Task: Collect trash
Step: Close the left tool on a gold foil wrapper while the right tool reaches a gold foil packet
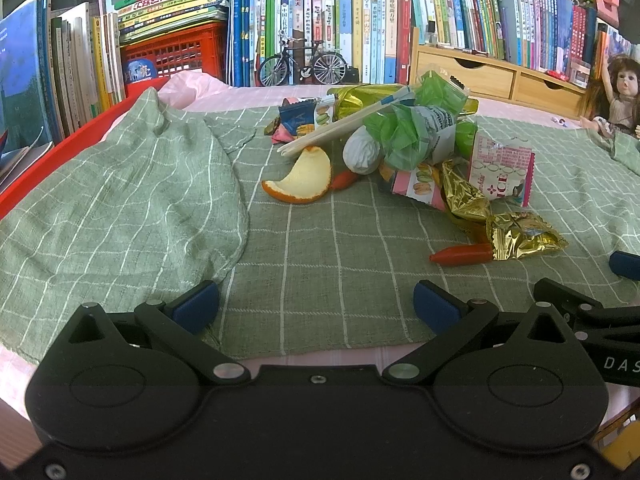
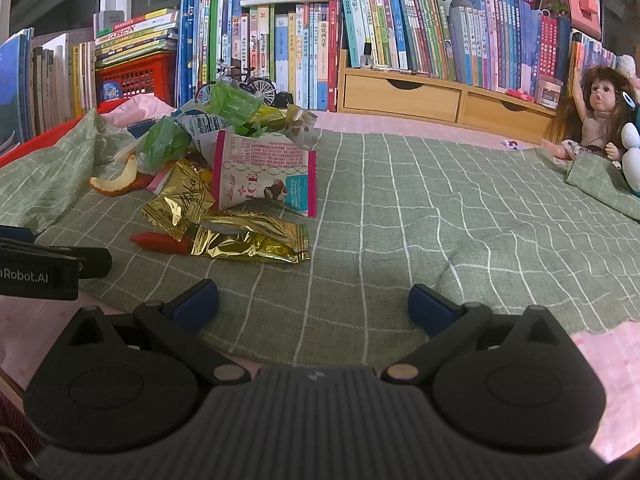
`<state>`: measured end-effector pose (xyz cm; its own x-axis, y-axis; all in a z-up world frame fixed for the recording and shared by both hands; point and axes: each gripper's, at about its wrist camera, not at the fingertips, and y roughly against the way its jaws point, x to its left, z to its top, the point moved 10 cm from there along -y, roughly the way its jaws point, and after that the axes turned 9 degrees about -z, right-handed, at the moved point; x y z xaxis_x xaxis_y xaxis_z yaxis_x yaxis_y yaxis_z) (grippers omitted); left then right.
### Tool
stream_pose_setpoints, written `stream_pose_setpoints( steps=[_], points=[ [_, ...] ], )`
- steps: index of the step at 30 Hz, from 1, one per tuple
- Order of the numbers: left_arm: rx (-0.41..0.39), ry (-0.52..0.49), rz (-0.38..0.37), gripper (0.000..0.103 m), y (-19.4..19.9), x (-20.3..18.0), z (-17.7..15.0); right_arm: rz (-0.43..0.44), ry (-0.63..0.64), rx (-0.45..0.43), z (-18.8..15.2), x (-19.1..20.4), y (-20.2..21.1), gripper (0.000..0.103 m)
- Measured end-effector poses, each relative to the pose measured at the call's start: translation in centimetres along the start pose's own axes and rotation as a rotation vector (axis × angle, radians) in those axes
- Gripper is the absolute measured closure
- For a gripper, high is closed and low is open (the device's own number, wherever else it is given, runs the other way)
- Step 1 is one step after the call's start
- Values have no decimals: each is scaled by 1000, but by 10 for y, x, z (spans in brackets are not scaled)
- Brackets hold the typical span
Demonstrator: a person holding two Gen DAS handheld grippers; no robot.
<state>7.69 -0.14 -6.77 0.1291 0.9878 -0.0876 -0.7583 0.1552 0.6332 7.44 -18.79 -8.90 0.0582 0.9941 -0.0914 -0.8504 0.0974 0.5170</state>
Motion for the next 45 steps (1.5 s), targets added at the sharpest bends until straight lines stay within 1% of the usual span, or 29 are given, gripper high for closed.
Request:
stream_pose_setpoints(
  steps=[6, 10, 15, 16, 18, 19, 21, 23, 26, 27, 29, 30, 31, 32, 33, 34, 36, 37, 38, 39, 43, 44, 45],
  points=[
    [-15, -7, -8, 0, 3, -1, 3, 19, -9, 15, 2, -1, 0, 0],
    [-51, -25, -62, 1, 12, -5, 13, 41, -34, -6, 6, -4, 5, 2],
    [-103, -8, -164, 5, 29, -11, 36, 82, -64, -23, 17, -7, 10, 5],
    [-104, -3, -186, 7, 31, -12, 41, 89, -61, -25, 20, -6, 11, 6],
    [-99, 10, -234, 19, 34, -15, 48, 101, -38, -32, 25, -1, 10, 7],
    [-90, 14, -254, 21, 34, -17, 51, 107, -29, -34, 27, 2, 10, 8],
    [-77, 24, -284, 29, 33, -19, 54, 126, -15, -29, 31, 10, 6, 10],
    [-61, 34, -311, 35, 33, -22, 55, 148, -10, -20, 33, 17, 2, 13],
    [-39, 46, -333, 42, 30, -23, 54, 166, -2, -9, 38, 27, -9, 15],
    [-35, 47, -337, 44, 30, -24, 53, 168, 1, -2, 38, 30, -13, 17],
    [-33, 45, -340, 46, 29, -26, 53, 169, -2, 24, 37, 32, -20, 29],
    [-32, 43, -341, 46, 28, -28, 53, 172, -8, 36, 36, 32, -21, 32],
    [-33, 40, -346, 46, 28, -29, 53, 177, -12, 39, 34, 32, -21, 40],
    [-34, 35, -349, 46, 26, -31, 53, 178, -13, 38, 34, 30, -20, 43],
    [-35, 30, -353, 46, 26, -32, 54, 173, -15, 35, 33, 28, -17, 46],
    [-36, 28, -351, 46, 25, -34, 54, 162, -17, 32, 33, 25, -16, 57],
    [-39, 24, -347, 46, 22, -37, 54, 154, -31, 31, 32, 16, -12, 61],
    [-37, 22, -351, 46, 20, -40, 54, 157, -44, 36, 32, 12, -10, 66],
    [-34, 21, -360, 46, 17, -44, 53, 155, -56, 38, 32, 7, -8, 73],
    [-31, 20, -367, 46, 14, -47, 54, 147, -66, 42, 31, 2, -7, 75],
    [-24, 23, -394, 46, 3, -62, 55, 111, -67, 30, 29, -14, -2, 76],
    [-21, 26, -393, 46, -1, -65, 56, 110, -58, 22, 28, -16, 0, 71],
    [-15, 32, -389, 46, -6, -67, 56, 111, -47, 14, 27, -19, 1, 70]
  ],
)
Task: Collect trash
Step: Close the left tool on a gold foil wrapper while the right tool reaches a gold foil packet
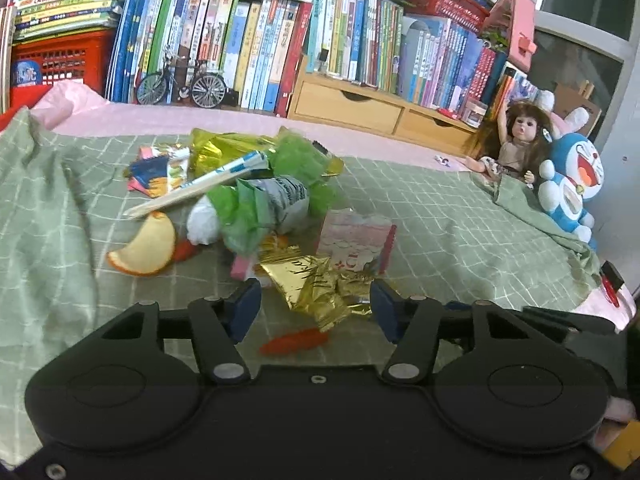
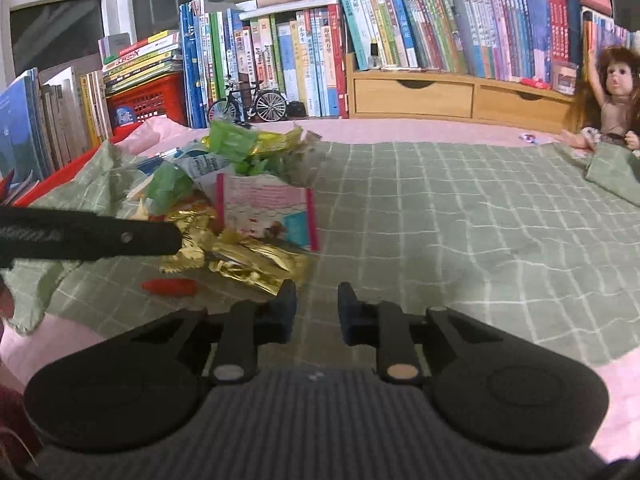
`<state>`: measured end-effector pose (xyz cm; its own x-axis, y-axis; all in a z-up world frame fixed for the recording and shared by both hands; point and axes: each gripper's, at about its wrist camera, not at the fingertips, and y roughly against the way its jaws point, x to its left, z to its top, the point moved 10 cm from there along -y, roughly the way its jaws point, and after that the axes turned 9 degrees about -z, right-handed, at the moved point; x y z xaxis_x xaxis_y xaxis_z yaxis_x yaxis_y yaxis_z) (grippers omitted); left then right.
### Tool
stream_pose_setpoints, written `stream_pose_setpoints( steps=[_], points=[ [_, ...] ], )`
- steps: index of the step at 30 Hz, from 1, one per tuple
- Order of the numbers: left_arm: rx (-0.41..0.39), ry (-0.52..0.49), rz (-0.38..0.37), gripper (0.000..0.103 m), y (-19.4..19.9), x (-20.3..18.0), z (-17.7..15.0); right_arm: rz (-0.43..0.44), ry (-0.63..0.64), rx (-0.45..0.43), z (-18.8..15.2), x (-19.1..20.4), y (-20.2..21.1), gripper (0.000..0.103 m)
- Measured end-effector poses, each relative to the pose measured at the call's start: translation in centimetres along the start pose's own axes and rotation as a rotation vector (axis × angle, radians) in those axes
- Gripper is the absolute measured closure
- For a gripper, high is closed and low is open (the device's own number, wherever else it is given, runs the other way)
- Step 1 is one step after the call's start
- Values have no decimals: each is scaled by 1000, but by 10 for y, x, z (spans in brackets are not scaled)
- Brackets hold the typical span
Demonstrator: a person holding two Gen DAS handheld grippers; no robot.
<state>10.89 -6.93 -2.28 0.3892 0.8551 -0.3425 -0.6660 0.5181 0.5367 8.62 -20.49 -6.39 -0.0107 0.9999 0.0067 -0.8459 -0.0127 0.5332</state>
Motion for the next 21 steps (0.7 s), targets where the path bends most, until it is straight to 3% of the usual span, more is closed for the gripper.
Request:
stream_pose_setpoints(
  steps=[2, 4, 7, 8, 9, 14, 21],
  points=[
    [10, 25, 5, 47, -12, 1, 0, -9, 21, -4, -1, -3, 1, 67],
    [16, 46, 14, 51, -22, 2, 0, -14, 36, -6, -2, -3, 0, 54],
    [27, 31, 47, 70, -33, 3, -2, -4, 52, -2, -4, -3, -1, 52],
    [30, 25, 57, 80, -34, 3, -4, -1, 63, -3, -5, -2, -1, 48],
    [29, 18, 57, 83, -34, 2, -4, 3, 78, -6, -5, -1, -2, 46],
    [3, -51, 75, 85, -16, -5, 0, 43, 211, -17, 0, 13, -7, 30],
    [-1, -97, 72, 83, 6, -8, 0, 179, 321, 16, 7, 41, -16, 25]
  ],
)
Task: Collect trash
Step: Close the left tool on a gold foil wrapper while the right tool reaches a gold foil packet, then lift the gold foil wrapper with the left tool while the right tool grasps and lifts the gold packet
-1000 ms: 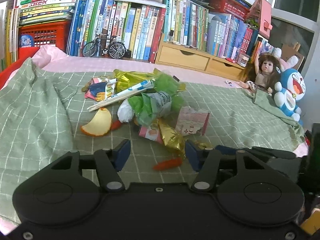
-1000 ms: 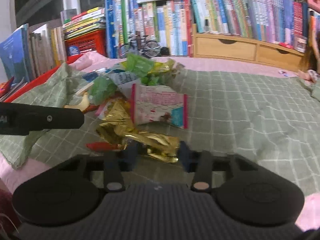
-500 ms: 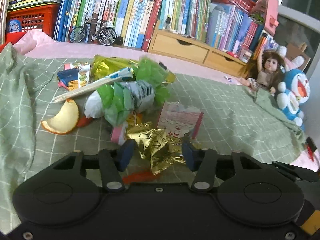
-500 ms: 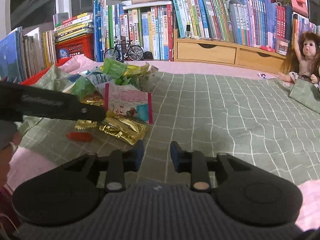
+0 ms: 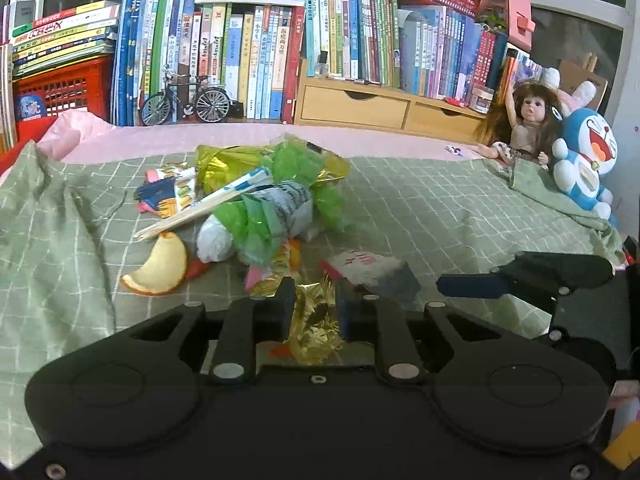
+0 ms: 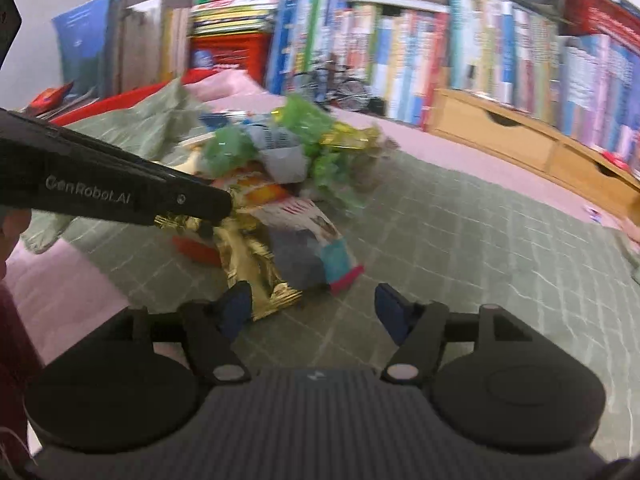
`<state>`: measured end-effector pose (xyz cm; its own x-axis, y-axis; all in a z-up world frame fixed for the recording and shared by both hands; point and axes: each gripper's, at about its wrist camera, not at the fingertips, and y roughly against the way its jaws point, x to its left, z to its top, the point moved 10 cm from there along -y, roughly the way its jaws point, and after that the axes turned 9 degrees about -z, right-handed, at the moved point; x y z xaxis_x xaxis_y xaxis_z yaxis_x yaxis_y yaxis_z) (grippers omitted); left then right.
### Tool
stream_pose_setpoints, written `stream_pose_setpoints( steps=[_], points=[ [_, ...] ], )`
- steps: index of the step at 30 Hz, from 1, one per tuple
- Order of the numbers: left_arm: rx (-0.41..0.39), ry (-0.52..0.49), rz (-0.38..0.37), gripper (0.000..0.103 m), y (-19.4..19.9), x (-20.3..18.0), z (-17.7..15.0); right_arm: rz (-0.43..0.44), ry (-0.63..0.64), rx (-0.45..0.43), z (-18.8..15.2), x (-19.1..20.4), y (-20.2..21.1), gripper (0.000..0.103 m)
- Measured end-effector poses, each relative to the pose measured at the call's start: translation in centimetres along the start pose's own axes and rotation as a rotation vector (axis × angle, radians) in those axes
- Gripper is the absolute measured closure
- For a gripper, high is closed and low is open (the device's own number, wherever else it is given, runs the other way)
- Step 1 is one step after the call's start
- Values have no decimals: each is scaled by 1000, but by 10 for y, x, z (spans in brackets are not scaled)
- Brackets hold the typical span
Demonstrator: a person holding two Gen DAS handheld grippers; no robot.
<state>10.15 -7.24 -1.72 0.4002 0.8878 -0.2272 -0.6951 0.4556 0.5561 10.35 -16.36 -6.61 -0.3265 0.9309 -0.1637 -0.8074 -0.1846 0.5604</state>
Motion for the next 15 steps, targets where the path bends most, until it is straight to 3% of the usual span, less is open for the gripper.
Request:
stream_pose_setpoints(
  steps=[9, 15],
  points=[
    [16, 38, 1, 75, 7, 23, -7, 104, 20, 19, -3, 22, 0, 27],
    [19, 38, 14, 67, 7, 28, -10, 88, -6, 12, 8, 24, -17, 29]
  ],
)
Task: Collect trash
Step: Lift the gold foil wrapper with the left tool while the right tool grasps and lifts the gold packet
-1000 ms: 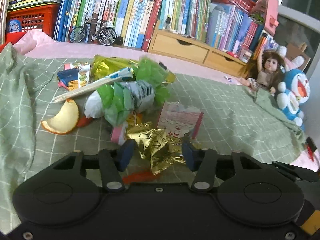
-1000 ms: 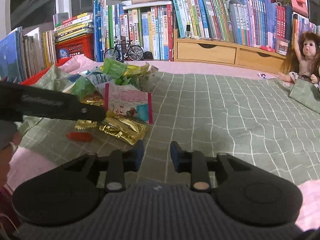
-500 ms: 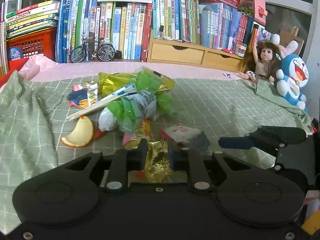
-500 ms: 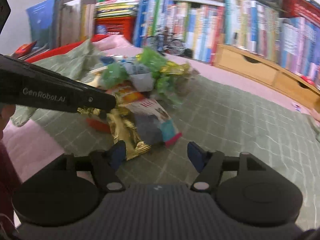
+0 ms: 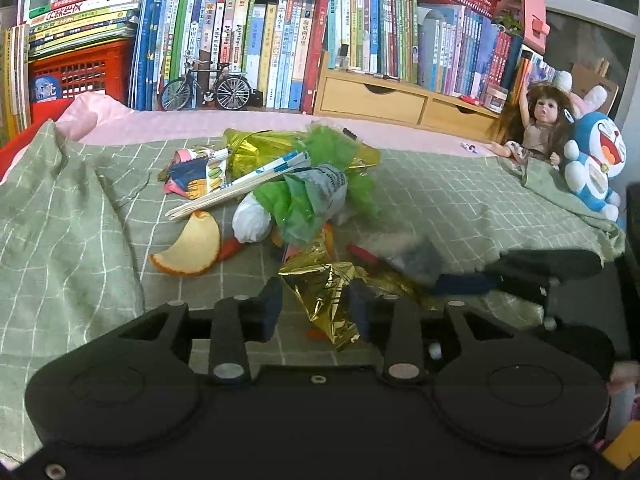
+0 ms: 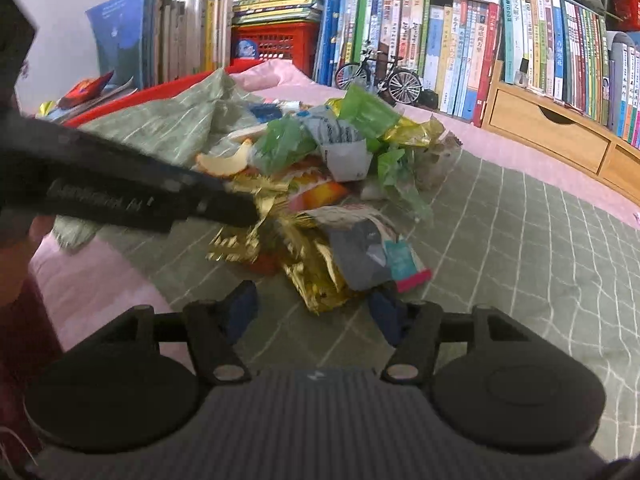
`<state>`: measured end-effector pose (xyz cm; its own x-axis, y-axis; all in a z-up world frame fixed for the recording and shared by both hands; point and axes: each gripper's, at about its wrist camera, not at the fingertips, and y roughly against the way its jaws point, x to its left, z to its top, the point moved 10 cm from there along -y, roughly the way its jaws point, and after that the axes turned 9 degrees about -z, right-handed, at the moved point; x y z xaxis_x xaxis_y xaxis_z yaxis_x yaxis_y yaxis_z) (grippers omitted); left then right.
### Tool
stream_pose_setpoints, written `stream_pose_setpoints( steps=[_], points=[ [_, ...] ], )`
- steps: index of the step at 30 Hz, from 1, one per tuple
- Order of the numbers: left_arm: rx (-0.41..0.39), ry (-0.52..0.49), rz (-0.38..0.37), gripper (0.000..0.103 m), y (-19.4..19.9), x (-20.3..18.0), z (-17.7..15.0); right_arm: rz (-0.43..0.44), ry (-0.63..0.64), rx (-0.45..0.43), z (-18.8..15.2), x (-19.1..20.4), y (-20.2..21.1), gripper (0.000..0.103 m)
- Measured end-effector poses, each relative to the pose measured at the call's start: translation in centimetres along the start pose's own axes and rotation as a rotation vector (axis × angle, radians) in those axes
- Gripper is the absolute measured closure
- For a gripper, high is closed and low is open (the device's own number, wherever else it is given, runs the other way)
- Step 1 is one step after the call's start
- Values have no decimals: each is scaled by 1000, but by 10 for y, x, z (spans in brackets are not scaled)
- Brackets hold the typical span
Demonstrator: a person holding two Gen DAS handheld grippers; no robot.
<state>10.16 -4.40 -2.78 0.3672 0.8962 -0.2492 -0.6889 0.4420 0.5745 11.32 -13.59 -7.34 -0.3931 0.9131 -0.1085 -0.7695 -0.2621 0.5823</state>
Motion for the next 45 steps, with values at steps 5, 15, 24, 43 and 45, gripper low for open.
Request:
stream_pose_setpoints(
  steps=[5, 15, 24, 43, 45],
  points=[
    [4, 4, -11, 63, 1, 0, 0, -27, -21, -19, 11, -7, -14, 29],
    [8, 17, 24, 50, -6, 4, -5, 21, 7, -21, 6, 3, -4, 56],
    [-2, 45, 25, 75, -1, 10, -6, 9, -19, -25, -8, 0, 25, 57],
    [9, -16, 78, 55, 2, 11, -15, 0, 68, -20, -18, 18, 31, 24],
    [26, 4, 63, 78, -1, 13, -19, 24, 49, -3, -19, 22, 27, 41]
  ],
)
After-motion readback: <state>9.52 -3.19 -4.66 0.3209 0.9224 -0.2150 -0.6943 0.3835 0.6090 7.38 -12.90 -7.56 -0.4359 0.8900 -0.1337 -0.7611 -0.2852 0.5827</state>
